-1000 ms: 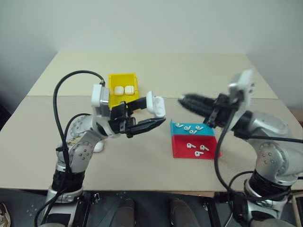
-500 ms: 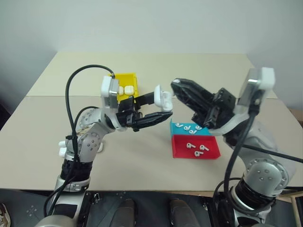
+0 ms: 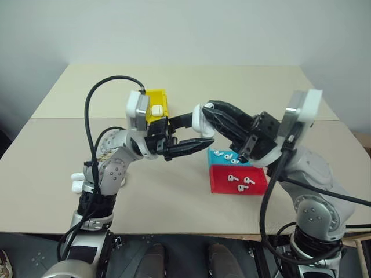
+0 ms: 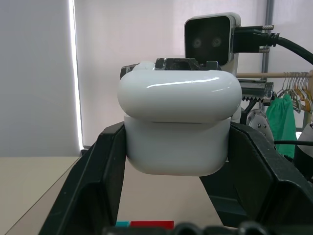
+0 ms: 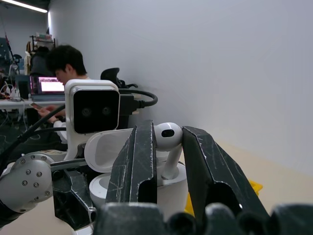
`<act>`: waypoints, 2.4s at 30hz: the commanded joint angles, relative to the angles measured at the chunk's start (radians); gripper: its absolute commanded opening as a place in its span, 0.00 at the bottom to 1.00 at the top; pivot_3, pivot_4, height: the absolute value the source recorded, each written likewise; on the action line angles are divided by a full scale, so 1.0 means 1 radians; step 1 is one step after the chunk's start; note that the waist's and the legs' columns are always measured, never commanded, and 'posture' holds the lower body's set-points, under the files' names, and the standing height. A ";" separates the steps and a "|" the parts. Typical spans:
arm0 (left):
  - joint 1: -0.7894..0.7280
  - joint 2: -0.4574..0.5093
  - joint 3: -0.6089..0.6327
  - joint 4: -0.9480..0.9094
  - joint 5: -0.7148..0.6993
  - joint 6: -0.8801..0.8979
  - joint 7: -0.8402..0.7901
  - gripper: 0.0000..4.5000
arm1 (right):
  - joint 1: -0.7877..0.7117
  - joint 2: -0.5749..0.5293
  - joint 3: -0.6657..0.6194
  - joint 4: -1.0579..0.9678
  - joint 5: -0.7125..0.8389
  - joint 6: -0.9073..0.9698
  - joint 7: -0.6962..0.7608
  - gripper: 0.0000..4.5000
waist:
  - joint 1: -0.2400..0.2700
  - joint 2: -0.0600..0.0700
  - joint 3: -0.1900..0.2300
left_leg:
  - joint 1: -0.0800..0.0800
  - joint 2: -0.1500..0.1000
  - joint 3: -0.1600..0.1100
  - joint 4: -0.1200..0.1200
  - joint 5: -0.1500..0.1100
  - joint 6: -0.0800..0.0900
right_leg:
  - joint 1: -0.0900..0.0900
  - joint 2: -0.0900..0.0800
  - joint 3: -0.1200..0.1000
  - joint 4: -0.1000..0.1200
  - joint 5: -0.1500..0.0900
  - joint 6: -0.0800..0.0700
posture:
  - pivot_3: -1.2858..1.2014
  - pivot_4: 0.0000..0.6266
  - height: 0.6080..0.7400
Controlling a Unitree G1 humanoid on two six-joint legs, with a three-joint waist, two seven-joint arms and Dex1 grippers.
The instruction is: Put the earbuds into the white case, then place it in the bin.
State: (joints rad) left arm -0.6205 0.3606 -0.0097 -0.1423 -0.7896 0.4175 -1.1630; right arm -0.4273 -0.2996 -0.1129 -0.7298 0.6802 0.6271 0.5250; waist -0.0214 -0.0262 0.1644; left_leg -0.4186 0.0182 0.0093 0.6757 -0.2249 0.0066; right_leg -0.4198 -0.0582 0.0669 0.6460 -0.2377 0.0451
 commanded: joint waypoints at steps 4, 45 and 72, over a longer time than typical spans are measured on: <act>-0.024 -0.007 0.021 -0.035 -0.017 -0.020 -0.009 0.62 | 0.005 -0.029 0.031 0.014 -0.026 -0.045 -0.027 0.13 | 0.000 0.000 0.000 | 0.000 0.000 0.000 0.000 0.000 0.000 | 0.000 0.000 0.000 0.000 0.000 0.000 | 0.52 0.24 1.00; 0.051 -0.001 0.052 -0.063 0.041 -0.088 0.044 0.62 | -0.467 -0.631 0.477 0.882 -0.611 -0.450 0.582 0.96 | -0.009 0.000 0.000 | -0.002 0.000 0.006 -0.001 -0.001 0.001 | -0.001 0.000 0.001 -0.004 0.000 0.000 | 0.52 0.24 1.00; 0.087 0.008 0.054 -0.136 0.043 -0.119 0.105 0.62 | -0.876 -0.296 0.714 1.866 -1.122 -1.203 0.847 0.49 | -0.021 0.001 0.001 | -0.001 0.000 -0.001 -0.001 -0.001 0.001 | -0.002 -0.002 0.001 0.000 0.000 0.000 | 0.52 0.24 1.00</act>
State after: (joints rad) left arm -0.5321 0.3627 0.0278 -0.2365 -0.7464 0.3230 -1.0645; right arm -1.2781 -0.5969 0.6151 1.1284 -0.4308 -0.5722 1.3888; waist -0.0421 -0.0255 0.1651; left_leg -0.4193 0.0181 0.0085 0.6750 -0.2256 0.0078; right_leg -0.4218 -0.0601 0.0679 0.6461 -0.2372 0.0446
